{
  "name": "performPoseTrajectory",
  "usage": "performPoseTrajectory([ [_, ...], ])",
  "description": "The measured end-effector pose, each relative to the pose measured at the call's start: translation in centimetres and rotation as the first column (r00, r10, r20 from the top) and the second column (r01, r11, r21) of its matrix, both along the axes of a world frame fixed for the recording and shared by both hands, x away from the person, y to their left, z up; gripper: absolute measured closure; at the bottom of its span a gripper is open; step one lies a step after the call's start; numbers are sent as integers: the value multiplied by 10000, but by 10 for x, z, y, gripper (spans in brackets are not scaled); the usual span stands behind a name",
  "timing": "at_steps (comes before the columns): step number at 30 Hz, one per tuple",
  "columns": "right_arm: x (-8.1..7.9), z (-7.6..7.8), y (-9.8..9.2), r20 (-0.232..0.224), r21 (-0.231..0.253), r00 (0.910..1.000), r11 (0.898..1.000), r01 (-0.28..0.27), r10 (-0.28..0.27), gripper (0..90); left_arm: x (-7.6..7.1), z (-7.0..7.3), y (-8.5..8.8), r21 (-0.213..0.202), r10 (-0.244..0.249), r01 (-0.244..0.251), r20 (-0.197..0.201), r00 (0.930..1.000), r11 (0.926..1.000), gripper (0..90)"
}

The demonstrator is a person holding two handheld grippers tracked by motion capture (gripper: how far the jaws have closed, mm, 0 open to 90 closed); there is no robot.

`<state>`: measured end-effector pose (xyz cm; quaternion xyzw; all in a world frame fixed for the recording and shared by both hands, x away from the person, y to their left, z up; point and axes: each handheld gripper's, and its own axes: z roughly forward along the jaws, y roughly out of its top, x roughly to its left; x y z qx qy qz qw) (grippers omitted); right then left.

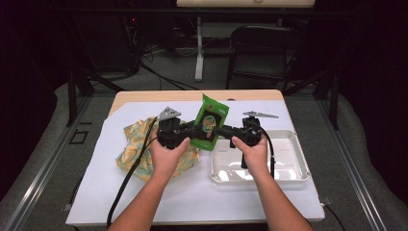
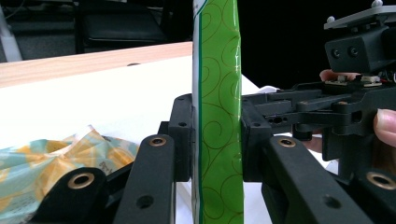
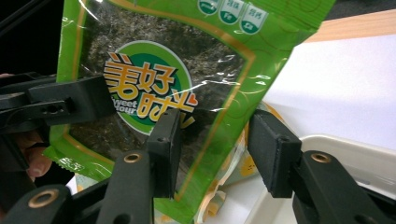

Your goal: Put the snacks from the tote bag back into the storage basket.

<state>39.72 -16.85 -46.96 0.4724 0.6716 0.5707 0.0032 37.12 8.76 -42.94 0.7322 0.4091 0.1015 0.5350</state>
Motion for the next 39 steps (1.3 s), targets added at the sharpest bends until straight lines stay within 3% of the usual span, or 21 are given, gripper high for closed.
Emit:
performPoseTrajectory([
  [6, 0, 0, -3, -5, -100, 9999, 9998, 172, -172, 565, 2, -3, -3, -36, -26, 26, -59, 10000, 10000, 719],
  [12, 1, -2, -8, -135, -164, 9990, 9989, 431, -433, 672, 4, -7, -6, 36, -36, 37, -140, 9999, 10000, 718],
  [21, 4, -6, -21, -655, 141, 9943, 9963, 850, -839, 851, 6, -14, -15, 114, -191, 195, -360, 9992, 9997, 716],
  [27, 4, -5, -28, -625, 221, 9930, 9946, 1014, -999, 889, 8, -18, -21, 127, -266, 272, -469, 9985, 9995, 714],
  [39, 4, -4, -35, -671, -55, 9921, 9943, 1062, -1063, 899, 11, -27, -29, 153, -207, 215, -511, 9985, 9997, 690],
])
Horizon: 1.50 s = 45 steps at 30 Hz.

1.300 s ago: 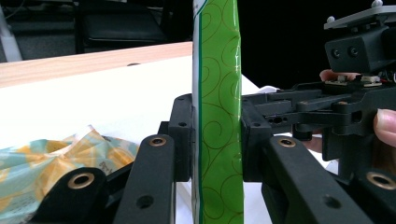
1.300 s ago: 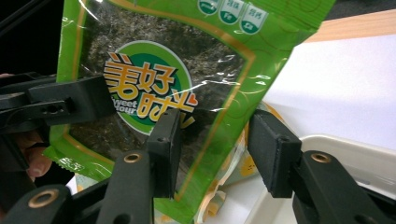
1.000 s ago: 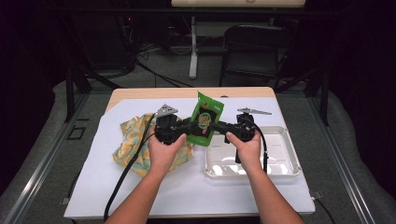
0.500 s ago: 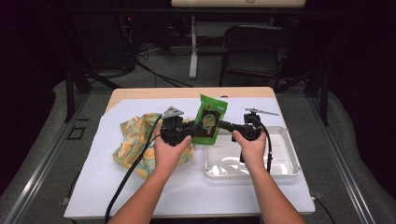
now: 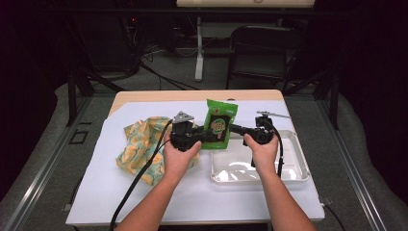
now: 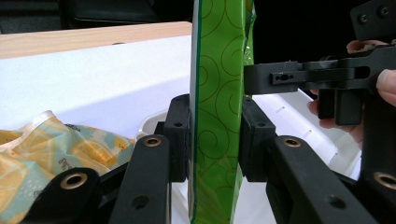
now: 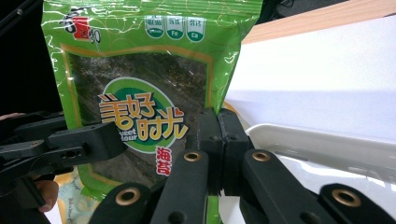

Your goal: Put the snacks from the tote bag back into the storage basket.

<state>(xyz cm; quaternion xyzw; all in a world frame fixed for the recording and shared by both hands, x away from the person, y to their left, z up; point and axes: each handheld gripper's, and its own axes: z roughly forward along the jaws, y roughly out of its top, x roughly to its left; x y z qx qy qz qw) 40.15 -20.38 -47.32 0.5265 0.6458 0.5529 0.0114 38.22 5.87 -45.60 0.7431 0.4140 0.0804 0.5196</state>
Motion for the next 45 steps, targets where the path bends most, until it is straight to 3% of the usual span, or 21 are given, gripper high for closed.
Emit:
performPoseTrajectory([
  [9, 1, -2, -2, -52, -214, 10000, 9997, 69, -71, 899, 3, -6, -3, 171, 43, -43, -17, 10000, 9998, 667],
  [27, -3, -8, -19, -273, -143, 9986, 9989, 448, -451, 900, 6, -13, -11, -21, 22, -23, -153, 9999, 10000, 575],
  [45, 1, -18, -26, -633, -962, 9952, 9930, 679, -742, 900, 15, -34, -26, 542, 158, -124, -626, 9979, 9985, 583],
])
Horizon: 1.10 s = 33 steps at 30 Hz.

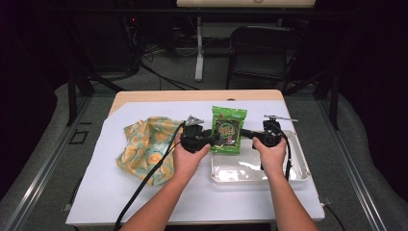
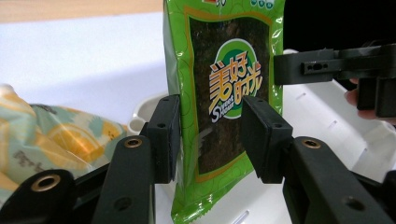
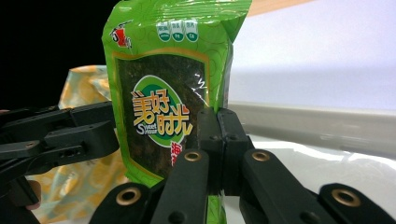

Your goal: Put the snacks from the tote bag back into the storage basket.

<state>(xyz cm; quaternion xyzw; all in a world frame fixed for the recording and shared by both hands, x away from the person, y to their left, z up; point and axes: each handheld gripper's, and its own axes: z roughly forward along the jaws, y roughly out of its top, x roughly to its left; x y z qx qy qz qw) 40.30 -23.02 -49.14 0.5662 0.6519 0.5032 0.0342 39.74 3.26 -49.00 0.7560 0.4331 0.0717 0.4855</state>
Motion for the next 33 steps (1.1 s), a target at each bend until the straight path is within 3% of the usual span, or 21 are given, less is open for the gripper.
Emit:
performPoseTrajectory([
  [9, 3, -5, -5, -143, -282, 9997, 9994, 211, -216, 900, 4, -12, -8, -114, -187, 183, -315, 9993, 9998, 549],
  [16, 4, -6, -4, -135, -797, 9997, 9967, 177, -189, 900, 5, -17, -10, 38, -349, 351, -514, 9981, 9994, 529],
  [33, 6, -11, -10, -357, -695, 9990, 9973, 239, -264, 900, 6, -21, -15, -175, -445, 435, -636, 9970, 9989, 522],
])
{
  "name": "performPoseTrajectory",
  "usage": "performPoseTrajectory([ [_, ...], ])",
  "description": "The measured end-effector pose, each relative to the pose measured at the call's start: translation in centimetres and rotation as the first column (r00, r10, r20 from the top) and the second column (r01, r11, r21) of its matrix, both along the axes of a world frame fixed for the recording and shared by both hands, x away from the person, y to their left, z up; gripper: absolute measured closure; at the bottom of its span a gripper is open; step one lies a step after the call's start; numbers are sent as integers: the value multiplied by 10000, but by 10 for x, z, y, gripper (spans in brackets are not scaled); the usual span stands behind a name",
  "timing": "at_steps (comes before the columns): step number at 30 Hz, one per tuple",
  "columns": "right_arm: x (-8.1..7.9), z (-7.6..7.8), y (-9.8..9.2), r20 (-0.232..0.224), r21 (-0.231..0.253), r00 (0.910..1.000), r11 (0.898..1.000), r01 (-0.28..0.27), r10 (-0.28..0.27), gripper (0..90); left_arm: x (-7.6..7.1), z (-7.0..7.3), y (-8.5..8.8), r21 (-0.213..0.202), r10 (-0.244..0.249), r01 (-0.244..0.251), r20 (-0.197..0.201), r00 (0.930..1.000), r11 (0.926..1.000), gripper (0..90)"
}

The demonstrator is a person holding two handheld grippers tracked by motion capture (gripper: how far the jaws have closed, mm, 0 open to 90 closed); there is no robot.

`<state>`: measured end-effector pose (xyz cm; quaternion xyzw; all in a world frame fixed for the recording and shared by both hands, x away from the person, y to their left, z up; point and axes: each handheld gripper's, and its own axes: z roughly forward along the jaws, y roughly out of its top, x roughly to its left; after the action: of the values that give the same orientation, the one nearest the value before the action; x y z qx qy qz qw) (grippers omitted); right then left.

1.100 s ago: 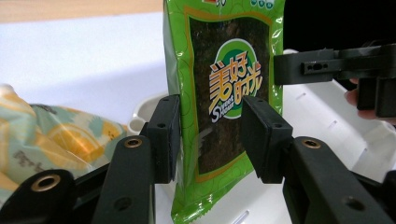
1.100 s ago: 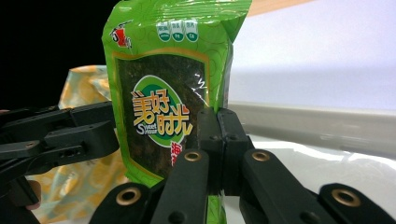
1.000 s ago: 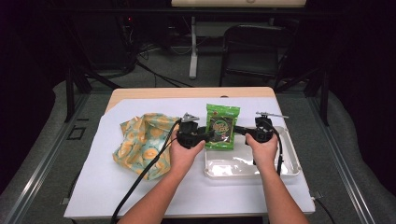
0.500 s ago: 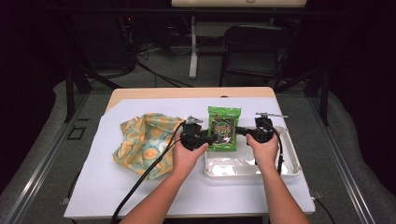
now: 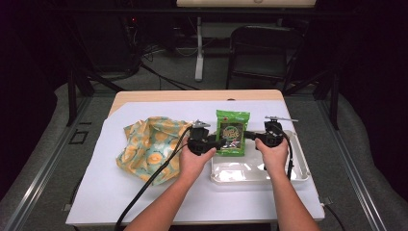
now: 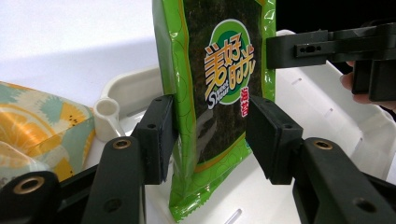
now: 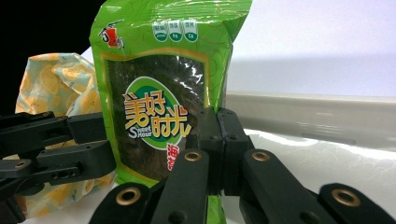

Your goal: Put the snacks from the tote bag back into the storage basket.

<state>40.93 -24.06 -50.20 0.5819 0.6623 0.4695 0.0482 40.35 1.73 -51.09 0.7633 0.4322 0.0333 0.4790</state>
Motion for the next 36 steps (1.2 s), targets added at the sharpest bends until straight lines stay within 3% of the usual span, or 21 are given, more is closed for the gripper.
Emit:
performPoseTrajectory([
  [17, 3, -9, 1, -135, -327, 9999, 9995, 54, -58, 900, 2, -8, -3, 589, 67, -47, -327, 9994, 9983, 521],
  [19, 4, -11, 2, -183, -343, 9998, 9993, 111, -118, 900, 2, -6, -2, 495, 65, -48, -346, 9994, 9988, 524],
  [30, 6, -13, 4, -91, -404, 9998, 9990, 177, -181, 900, -8, 15, 10, 737, 112, -146, 463, 9989, 9972, 518],
  [36, 8, -14, 4, -116, -404, 9996, 9989, 237, -242, 900, -12, 23, 19, 463, 159, -188, 628, 9979, 9988, 515],
])
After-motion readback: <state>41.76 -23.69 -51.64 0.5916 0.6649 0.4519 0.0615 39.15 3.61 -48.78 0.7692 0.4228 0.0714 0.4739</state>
